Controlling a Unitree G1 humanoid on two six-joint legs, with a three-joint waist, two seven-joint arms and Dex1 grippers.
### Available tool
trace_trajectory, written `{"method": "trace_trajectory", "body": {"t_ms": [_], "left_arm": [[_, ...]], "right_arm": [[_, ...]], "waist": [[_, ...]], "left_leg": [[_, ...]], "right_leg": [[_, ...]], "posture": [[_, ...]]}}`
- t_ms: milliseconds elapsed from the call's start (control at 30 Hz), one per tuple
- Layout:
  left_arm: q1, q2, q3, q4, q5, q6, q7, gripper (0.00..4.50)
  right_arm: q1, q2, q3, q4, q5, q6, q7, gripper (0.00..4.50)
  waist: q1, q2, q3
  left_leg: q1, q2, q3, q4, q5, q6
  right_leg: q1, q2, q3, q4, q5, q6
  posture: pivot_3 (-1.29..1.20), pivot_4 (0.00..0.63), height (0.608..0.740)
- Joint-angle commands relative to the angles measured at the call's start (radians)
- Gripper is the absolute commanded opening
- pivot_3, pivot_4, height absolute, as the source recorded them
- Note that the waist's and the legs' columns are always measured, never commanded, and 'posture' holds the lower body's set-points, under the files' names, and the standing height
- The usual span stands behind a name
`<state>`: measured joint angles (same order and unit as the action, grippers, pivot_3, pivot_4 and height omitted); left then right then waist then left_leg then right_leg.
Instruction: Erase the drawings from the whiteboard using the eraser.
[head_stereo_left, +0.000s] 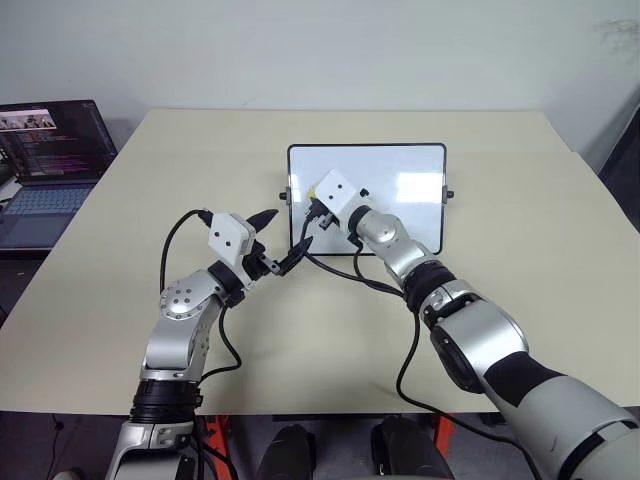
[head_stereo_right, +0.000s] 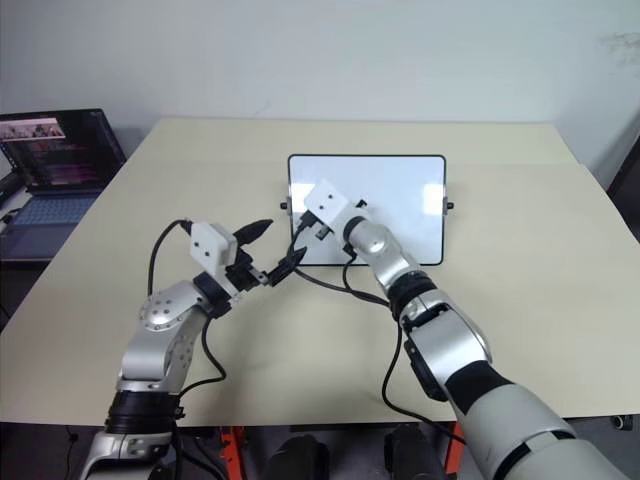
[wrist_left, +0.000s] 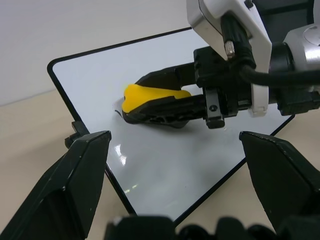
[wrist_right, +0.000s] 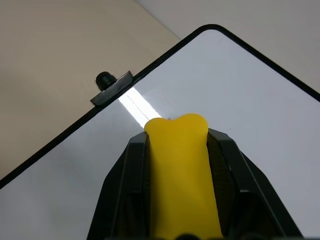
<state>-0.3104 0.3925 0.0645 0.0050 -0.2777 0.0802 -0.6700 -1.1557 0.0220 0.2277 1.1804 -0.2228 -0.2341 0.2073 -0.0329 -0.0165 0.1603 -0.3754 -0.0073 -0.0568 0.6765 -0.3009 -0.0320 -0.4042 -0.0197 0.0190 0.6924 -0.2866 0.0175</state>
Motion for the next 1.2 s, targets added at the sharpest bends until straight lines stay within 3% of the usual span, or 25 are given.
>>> {"method": "trace_trajectory", "body": {"t_ms": [33, 400, 967, 1200], "left_arm": [[-0.024, -0.003, -0.001, -0.012, -0.008, -0.018, -0.007, 4.5], [-0.094, -0.013, -0.015, 0.073, -0.003, -0.054, -0.038, 4.5], [0.01, 0.017, 0.017, -0.044, -0.013, -0.012, 0.004, 4.5], [0.022, 0.024, 0.024, -0.066, -0.015, 0.004, 0.011, 4.5]], "right_arm": [[-0.022, -0.029, -0.028, 0.011, -0.001, 0.006, -0.044, 1.27], [-0.03, -0.013, -0.031, 0.006, 0.0, 0.009, -0.053, 1.27], [-0.041, 0.104, -0.02, 0.024, 0.001, 0.001, -0.048, 1.27], [-0.01, 0.097, -0.016, 0.016, -0.005, -0.009, -0.034, 1.27]], "waist": [[0.001, 0.0, 0.0], [0.001, 0.0, 0.0], [-0.007, 0.001, 0.0], [-0.006, 0.001, 0.0]], "left_leg": [[0.0, 0.0, 0.0, 0.0, 0.0, 0.0], [-0.001, 0.0, -0.001, 0.0, 0.0, 0.0], [-0.006, 0.001, -0.001, -0.003, 0.0, 0.0], [-0.005, 0.001, 0.0, -0.01, 0.0, 0.0]], "right_leg": [[0.0, 0.0, 0.0, 0.0, 0.0, 0.0], [0.0, 0.0, -0.001, -0.001, 0.0, 0.0], [-0.003, 0.0, -0.001, -0.009, 0.0, 0.0], [-0.004, 0.0, -0.001, -0.013, 0.0, 0.0]], "posture": [[0.0, 0.15, 0.74], [0.0, 0.15, 0.74], [0.0, 0.15, 0.74], [0.0, 0.15, 0.74]]}}
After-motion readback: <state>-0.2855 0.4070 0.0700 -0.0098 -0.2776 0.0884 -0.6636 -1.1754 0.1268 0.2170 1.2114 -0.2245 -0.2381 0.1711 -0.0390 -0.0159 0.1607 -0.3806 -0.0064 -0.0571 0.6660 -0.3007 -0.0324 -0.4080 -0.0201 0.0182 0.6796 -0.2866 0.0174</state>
